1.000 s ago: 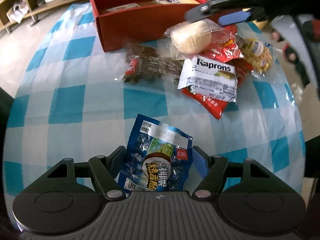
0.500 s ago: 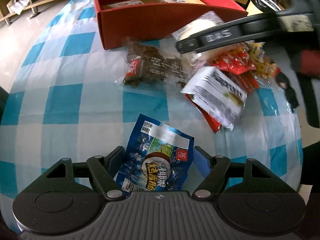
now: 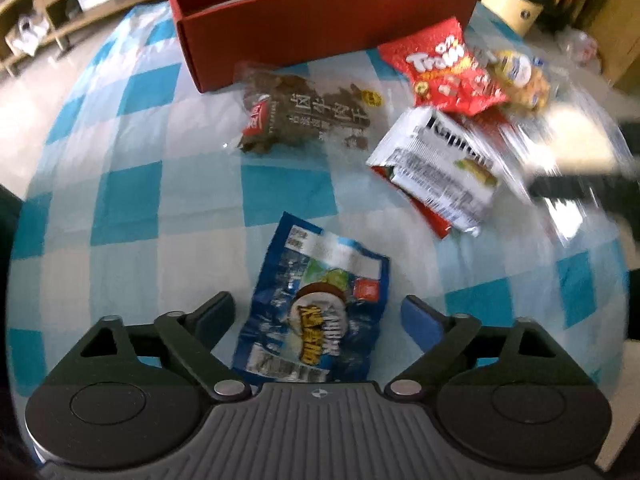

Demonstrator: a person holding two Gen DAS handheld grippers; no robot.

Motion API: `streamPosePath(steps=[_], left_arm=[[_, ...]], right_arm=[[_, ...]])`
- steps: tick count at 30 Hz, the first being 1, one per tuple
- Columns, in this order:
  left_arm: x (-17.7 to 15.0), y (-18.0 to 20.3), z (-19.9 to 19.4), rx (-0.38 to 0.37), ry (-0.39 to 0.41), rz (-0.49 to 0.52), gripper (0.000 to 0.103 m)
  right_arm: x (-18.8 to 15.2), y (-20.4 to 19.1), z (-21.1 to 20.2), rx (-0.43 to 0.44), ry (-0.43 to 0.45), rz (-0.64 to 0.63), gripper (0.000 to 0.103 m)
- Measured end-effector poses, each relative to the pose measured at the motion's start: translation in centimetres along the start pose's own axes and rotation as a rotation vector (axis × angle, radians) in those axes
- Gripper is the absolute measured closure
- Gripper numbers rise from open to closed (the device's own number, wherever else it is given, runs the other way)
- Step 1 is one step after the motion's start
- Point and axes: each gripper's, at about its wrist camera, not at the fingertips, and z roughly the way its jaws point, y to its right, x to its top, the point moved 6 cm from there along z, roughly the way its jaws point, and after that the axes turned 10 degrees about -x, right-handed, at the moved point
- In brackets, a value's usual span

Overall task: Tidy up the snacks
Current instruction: 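Grasp the round bun in clear wrap with the right tool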

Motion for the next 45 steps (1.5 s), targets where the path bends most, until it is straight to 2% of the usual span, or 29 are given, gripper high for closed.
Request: streamPosePath(steps=[3,8,11,14,18,20,29,33,34,38,39,41,43,45], left_arm=[[-0.2,0.2,0.6,0.036,-0.002,0.027,0.004],[-0.4,0.7,1.0,0.039,-0.004,0.024,0.004],[-0.4,0.7,1.3,0.039,-0.006,0.022,0.0],[-0.6,0.5,1.0,0.037,-0.001,0.026,0.0],[-0.6,0.5,0.9,0.034,0.002,0.031,0.0],[-0.7,0.5,0.9,0.032,0.008,0.034,0.0],[-1.4,0.6,0.6,0.025,0.084,0.06,0.0],[-1.3,0.6,0.5,0.028,0.079,0.053,0.0],[-1.3,0.6,0.5,0.031,0.071,0.048,0.0],[-1.2,0.6,0.5,0.041,0.056,0.028,0.0],[-1.2,0.7,0.4,0.039,0.057,0.029,0.002],[-1.1,1.1,0.1,0.039,0.062,0.037,0.008],[-1.1,1.8,-0.2,0.037,0.07,0.05,0.021],[-1.2,2.3,-0.4,0.029,0.074,0.046,0.025]], right_arm=[[-2.8,-0.2,0.9,-0.034,-0.06,-0.026,0.038],[-3.7,0.7,1.5,-0.041,-0.072,-0.028,0.033],[-3.9,0.7,2.1,-0.063,-0.081,-0.036,0.022],[-4.0,0.6,2.2,-0.071,-0.08,-0.042,0.019],[-4.0,0.5,2.9,-0.08,-0.084,-0.05,0.003],[-4.0,0.3,3.1,-0.07,-0.085,-0.042,0.0],[-4.7,-1.0,3.7,-0.15,-0.069,-0.168,0.0],[-4.8,-0.9,3.6,-0.139,-0.066,-0.177,0.0],[-4.7,-0.8,3.5,-0.137,-0.064,-0.168,0.002],[-4.4,0.1,2.5,-0.137,-0.058,-0.114,0.022],[-4.4,0.4,2.3,-0.133,-0.057,-0.098,0.029],[-4.2,0.8,2.1,-0.122,-0.055,-0.068,0.033],[-4.1,1.0,1.9,-0.12,-0.057,-0.053,0.033],[-4.1,0.9,1.7,-0.124,-0.051,-0.056,0.033]])
